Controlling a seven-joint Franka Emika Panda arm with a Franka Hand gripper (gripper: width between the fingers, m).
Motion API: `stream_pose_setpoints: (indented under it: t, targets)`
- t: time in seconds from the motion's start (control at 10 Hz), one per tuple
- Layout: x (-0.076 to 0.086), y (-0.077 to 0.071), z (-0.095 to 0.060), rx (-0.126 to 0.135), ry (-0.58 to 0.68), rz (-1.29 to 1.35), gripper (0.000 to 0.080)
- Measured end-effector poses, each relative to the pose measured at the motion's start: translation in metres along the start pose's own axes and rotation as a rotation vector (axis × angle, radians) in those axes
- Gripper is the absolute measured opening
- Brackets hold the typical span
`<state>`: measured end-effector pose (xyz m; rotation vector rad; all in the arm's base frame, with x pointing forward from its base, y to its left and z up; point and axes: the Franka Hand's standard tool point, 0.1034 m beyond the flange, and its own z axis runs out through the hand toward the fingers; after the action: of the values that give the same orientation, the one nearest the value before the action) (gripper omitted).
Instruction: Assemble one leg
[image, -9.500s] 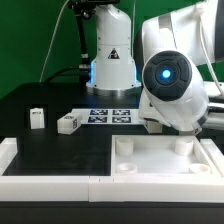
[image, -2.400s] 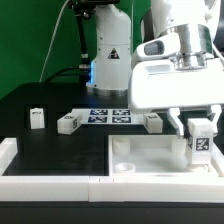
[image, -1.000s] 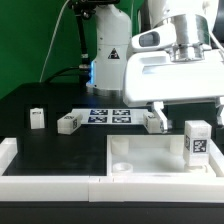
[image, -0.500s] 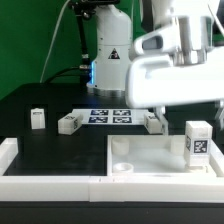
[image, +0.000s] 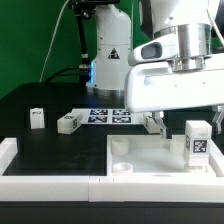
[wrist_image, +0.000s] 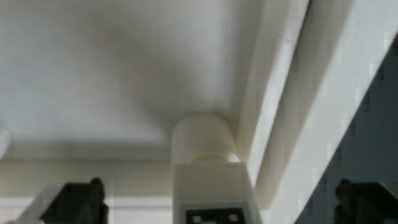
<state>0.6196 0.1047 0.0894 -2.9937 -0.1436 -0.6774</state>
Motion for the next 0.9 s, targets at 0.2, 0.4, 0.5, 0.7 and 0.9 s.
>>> stream_pose_setpoints:
  t: [0.2, 0.4, 0.5, 0.7, 0.9]
  targets:
    - [0.0, 0.0, 0.0, 0.0, 0.0, 0.0, 0.0649]
    - [0.0, 0.0, 0.0, 0.0, 0.0, 0.0, 0.0649]
    - [-0.027, -0.004, 0.009, 0.02, -0.168, 0.003, 0.0649]
    - [-0.006, -0.002, -0.004, 0.025, -0.16, 0.007, 0.0649]
    - [0.005, 0.0, -0.007, 0.03, -0.179, 0.011, 0.0649]
